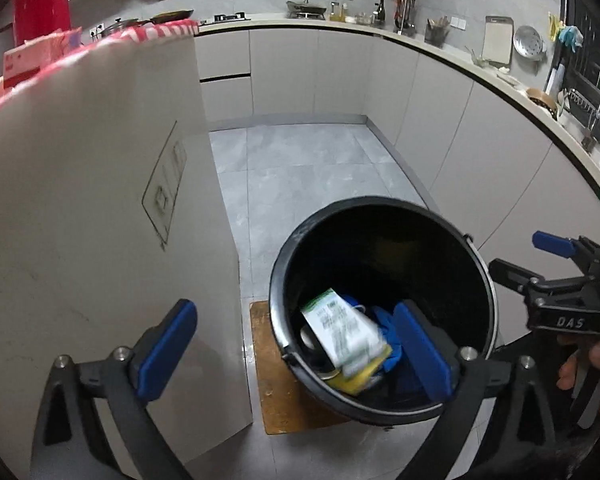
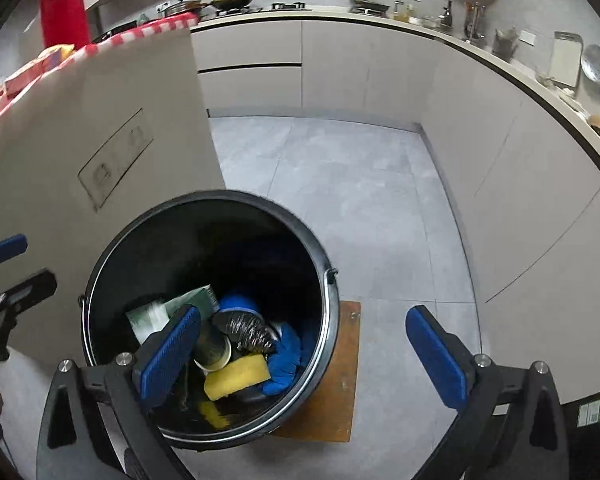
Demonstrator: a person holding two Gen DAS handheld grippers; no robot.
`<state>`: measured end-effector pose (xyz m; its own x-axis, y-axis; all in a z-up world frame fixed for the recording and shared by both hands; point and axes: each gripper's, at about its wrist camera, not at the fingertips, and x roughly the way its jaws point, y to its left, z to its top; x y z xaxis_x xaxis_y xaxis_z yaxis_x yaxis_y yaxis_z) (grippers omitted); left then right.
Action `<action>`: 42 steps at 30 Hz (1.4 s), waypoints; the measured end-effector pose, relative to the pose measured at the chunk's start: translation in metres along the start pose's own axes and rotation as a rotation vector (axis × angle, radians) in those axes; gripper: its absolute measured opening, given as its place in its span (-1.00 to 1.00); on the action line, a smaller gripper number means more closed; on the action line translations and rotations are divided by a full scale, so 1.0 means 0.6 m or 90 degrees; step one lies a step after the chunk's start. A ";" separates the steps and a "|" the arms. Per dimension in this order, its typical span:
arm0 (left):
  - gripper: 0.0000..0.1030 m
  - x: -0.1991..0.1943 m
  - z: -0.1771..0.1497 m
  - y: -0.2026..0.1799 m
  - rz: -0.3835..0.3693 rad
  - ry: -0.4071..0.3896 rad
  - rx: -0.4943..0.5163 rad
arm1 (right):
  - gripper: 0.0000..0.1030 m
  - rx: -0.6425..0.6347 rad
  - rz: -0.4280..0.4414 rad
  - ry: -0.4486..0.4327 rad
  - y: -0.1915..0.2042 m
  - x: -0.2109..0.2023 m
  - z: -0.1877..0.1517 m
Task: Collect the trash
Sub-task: 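Carry carton and steel wool over the black bin and open both tools, then move both tools back toward the red cup and milk packet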
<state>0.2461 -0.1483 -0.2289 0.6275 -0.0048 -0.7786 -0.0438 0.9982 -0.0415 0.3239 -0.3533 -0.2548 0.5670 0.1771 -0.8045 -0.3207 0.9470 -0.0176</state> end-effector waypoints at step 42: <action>0.93 -0.285 0.052 0.198 0.136 -0.129 -0.125 | 1.00 -0.037 0.129 -0.109 0.221 -0.272 0.122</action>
<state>0.1582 -0.0268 -0.0811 0.7281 0.2350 -0.6439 -0.3272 0.9446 -0.0252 0.2444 -0.2369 -0.0819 0.6055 0.4084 -0.6830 -0.4807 0.8717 0.0951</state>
